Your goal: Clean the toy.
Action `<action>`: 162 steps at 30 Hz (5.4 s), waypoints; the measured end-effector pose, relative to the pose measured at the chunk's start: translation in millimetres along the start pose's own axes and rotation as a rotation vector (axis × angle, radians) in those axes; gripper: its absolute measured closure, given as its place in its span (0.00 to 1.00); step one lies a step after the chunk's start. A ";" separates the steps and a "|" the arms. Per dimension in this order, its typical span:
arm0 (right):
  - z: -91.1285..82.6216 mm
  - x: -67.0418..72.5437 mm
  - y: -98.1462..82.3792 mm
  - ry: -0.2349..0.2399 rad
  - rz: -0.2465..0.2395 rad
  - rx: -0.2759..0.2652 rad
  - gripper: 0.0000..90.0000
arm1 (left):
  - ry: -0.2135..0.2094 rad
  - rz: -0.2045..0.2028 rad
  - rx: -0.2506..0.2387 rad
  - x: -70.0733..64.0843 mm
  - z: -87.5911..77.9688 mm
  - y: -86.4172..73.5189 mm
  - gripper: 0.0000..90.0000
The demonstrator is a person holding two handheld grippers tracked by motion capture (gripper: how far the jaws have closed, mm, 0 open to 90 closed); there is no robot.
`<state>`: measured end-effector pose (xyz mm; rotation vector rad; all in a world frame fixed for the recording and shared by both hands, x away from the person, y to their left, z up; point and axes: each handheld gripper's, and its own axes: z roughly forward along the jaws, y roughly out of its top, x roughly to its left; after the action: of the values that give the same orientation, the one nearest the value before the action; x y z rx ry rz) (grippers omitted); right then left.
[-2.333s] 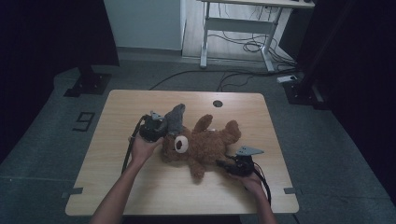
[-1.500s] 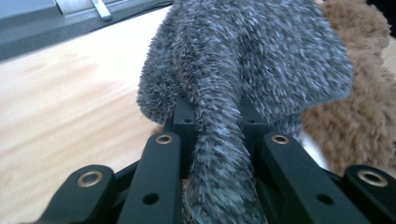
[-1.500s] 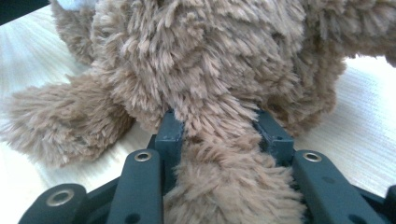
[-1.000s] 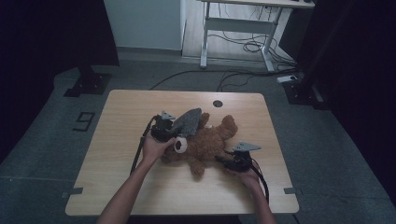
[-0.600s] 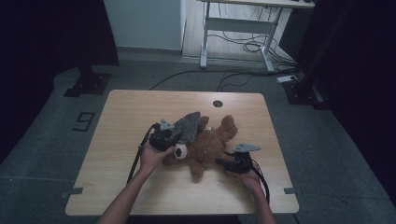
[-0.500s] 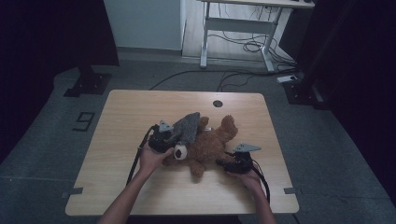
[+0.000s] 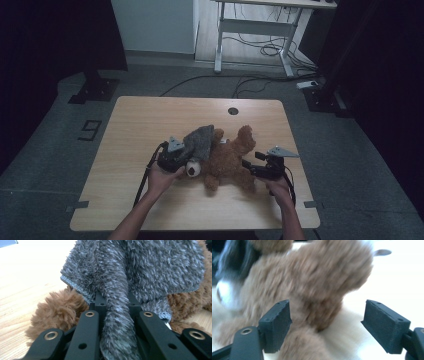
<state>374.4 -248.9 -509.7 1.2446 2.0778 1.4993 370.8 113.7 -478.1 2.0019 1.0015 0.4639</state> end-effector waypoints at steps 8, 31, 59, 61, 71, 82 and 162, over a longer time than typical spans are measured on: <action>10.6 -8.7 37.6 -0.029 0.028 -0.015 0.20 | -0.006 -0.005 -0.017 -3.1 -2.8 -4.6 0.86; 6.2 7.1 -24.3 0.012 0.025 0.034 0.76 | -0.066 -0.031 -0.069 -12.2 -18.9 -15.8 0.85; 3.4 3.7 -27.5 0.012 -0.062 0.018 0.78 | -0.022 -0.039 -0.017 11.7 -14.9 18.3 0.85; 3.7 4.2 -27.5 0.013 -0.064 0.018 0.78 | -0.011 -0.041 -0.023 14.3 -20.7 14.3 0.85; 4.0 3.5 -28.6 0.016 -0.054 0.020 0.78 | 0.056 -0.065 -0.014 35.2 -41.5 -4.0 0.85; 5.0 1.9 -29.3 0.014 -0.049 0.022 0.78 | 0.032 -0.155 0.071 52.6 -32.7 -55.6 0.85; 4.3 0.8 -27.5 0.014 -0.059 0.016 0.78 | -0.146 0.159 0.078 -103.1 56.2 93.5 0.84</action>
<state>363.8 -247.9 -535.5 1.1716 2.1201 1.4731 387.7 -28.0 -431.7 2.1618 0.7859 0.3622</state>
